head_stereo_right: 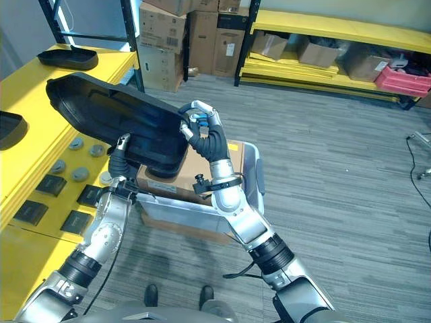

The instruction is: Move parts from the plastic box to the shelf.

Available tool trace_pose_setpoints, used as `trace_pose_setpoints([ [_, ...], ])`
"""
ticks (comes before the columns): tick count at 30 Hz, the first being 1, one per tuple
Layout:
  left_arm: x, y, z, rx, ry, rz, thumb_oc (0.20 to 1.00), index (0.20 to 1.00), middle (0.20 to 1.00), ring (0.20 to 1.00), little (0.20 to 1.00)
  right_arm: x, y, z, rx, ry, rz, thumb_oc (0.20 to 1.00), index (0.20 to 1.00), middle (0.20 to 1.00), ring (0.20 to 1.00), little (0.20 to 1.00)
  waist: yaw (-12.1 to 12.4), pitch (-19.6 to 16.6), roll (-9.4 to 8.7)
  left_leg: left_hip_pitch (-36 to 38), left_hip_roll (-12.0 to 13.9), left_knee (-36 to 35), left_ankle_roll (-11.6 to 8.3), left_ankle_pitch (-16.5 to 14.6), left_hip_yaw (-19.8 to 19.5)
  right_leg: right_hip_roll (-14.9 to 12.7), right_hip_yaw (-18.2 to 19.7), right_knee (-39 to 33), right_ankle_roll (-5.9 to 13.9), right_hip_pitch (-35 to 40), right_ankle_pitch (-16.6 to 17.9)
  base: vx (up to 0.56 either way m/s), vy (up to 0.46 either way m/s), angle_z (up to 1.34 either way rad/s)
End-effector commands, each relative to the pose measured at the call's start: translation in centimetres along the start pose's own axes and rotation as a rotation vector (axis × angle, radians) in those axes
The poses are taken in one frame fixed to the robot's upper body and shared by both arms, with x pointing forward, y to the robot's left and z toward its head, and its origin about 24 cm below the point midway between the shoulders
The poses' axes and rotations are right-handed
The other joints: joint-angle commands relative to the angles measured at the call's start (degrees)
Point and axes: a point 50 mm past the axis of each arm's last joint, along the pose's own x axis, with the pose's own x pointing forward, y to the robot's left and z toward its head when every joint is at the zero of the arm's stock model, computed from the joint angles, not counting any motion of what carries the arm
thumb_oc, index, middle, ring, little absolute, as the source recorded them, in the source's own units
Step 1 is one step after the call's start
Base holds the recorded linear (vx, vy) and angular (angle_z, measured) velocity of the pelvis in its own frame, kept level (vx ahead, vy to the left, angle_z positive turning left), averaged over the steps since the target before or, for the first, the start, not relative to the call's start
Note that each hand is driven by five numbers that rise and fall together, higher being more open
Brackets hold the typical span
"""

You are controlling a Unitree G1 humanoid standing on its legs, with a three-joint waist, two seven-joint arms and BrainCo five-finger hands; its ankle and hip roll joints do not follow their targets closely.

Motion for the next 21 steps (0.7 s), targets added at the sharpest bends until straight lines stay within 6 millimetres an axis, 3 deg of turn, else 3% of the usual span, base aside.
trace_pose_setpoints([
  [1,0.6,-4.2,2.7,0.242,-0.223,-0.306,0.2,0.2,0.2,0.2,0.2,-2.2,0.3,-1.7,0.272,0.151,0.052,1.0,1.0,1.0,1.0,1.0,1.3,-2.0,-0.67,1.8,3.1,-0.4,-1.78,-3.9,1.7,-3.3,0.6,-0.3,3.32,2.5,-3.2,0.01,-0.043,0.02],
  [2,0.5,-4.1,2.9,0.258,-0.234,-0.297,0.2,0.2,0.2,0.2,0.2,-2.4,0.0,-2.0,0.308,0.169,0.021,1.0,1.0,1.0,1.0,1.0,1.3,-2.0,-0.68,1.8,3.1,-0.4,-1.79,-3.8,1.7,-3.3,0.6,-0.3,3.33,2.5,-3.2,0.01,-0.037,0.04],
  [4,0.1,-2.5,4.1,0.342,-0.298,-0.252,0.2,0.2,0.2,0.2,0.2,-4.8,-1.9,-3.7,0.418,0.262,-0.088,1.0,1.0,1.0,1.0,1.0,0.7,-1.9,-0.58,1.7,3.2,-0.4,-1.82,-3.8,1.7,-3.3,0.7,-0.3,3.48,2.4,-3.1,-0.01,-0.021,0.04],
  [8,-0.7,-0.3,6.0,0.4,-0.367,-0.186,0.2,0.2,0.2,0.2,0.2,-9.2,-4.2,-6.5,0.349,0.426,-0.178,1.0,1.0,1.0,1.0,1.0,-0.7,-1.8,-0.26,1.8,3.5,-0.4,-1.85,-3.5,2.1,-3.3,1.0,-0.1,3.58,2.2,-3.2,0.0,-0.008,-0.02],
  [9,-1.1,0.7,7.0,0.457,-0.419,-0.14,0.2,0.2,0.2,0.2,0.2,-12.0,-5.1,-8.4,0.288,0.574,-0.207,1.0,1.0,1.0,1.0,1.0,-1.5,-1.7,-0.14,1.8,3.6,-0.4,-1.96,-3.4,2.3,-3.2,1.1,0.0,3.53,2.1,-3.3,-0.01,-0.037,-0.06],
  [11,-1.2,1.1,7.5,0.503,-0.446,-0.124,0.2,0.2,0.2,0.2,0.2,-14.0,-5.6,-9.9,0.275,0.688,-0.222,1.0,1.0,1.0,1.0,1.0,-1.7,-1.7,-0.16,1.8,3.7,-0.4,-2.07,-3.4,2.4,-3.2,1.0,0.0,3.51,2.2,-3.5,0.0,-0.054,-0.09],
  [12,-1.3,1.5,8.3,0.558,-0.481,-0.103,0.2,0.2,0.2,0.2,0.2,-17.5,-6.0,-11.9,0.259,0.874,-0.234,1.0,1.0,1.0,1.0,1.0,-1.6,-1.7,-0.18,1.8,3.7,-0.4,-2.23,-3.4,2.2,-3.1,0.9,0.1,3.4,2.3,-3.8,0.01,-0.067,-0.12],
  [14,-1.4,1.6,8.6,0.588,-0.494,-0.099,0.2,0.2,0.2,0.2,0.2,-19.3,-5.9,-12.7,0.271,0.973,-0.231,1.0,1.0,1.0,1.0,1.0,-1.5,-1.7,-0.2,1.8,3.7,-0.4,-2.32,-3.4,2.0,-3.1,0.7,0.1,3.36,2.3,-3.9,0.02,-0.052,-0.05],
  [16,-1.4,1.7,9.4,0.642,-0.519,-0.09,0.2,0.2,0.2,0.2,0.2,-23.1,-5.7,-14.1,0.244,1.196,-0.198,1.0,1.0,1.0,1.0,1.0,-0.8,-1.6,-0.18,1.8,3.7,-0.4,-2.54,-3.5,1.5,-3.2,0.4,0.1,3.22,2.5,-4.2,0.02,-0.069,0.02],
  [18,-1.6,1.5,10.2,0.719,-0.547,-0.097,0.2,0.2,0.2,0.2,0.2,-28.2,-5.5,-15.0,0.238,1.45,-0.134,1.0,1.0,1.0,1.0,1.0,0.6,-1.4,-0.01,1.6,3.9,-0.4,-2.97,-3.4,0.7,-3.2,-0.1,0.1,3.08,2.7,-4.3,0.03,-0.086,0.07],
  [19,-1.6,1.5,10.3,0.725,-0.553,-0.096,0.2,0.2,0.2,0.2,0.2,-28.8,-5.4,-15.0,0.235,1.494,-0.118,1.0,1.0,1.0,1.0,1.0,0.8,-1.4,0.01,1.6,3.9,-0.4,-3.01,-3.4,0.6,-3.2,-0.2,0.1,3.06,2.8,-4.4,0.03,-0.09,0.15],
  [20,-1.7,1.3,10.7,0.764,-0.564,-0.106,0.2,0.2,0.2,0.2,0.2,-31.5,-5.2,-14.9,0.195,1.611,-0.085,1.0,1.0,1.0,1.0,1.0,1.8,-1.3,0.18,1.5,4.0,-0.4,-3.15,-3.3,0.1,-3.2,-0.7,0.1,2.97,3.0,-4.5,0.02,-0.06,0.17],
  [21,-1.7,1.2,10.8,0.773,-0.566,-0.108,0.2,0.2,0.2,0.2,0.2,-31.9,-5.1,-14.9,0.197,1.636,-0.076,1.0,1.0,1.0,1.0,1.0,2.0,-1.2,0.18,1.5,4.0,-0.4,-3.2,-3.3,0.0,-3.1,-0.8,0.1,2.95,3.1,-4.5,0.06,-0.105,0.14],
])
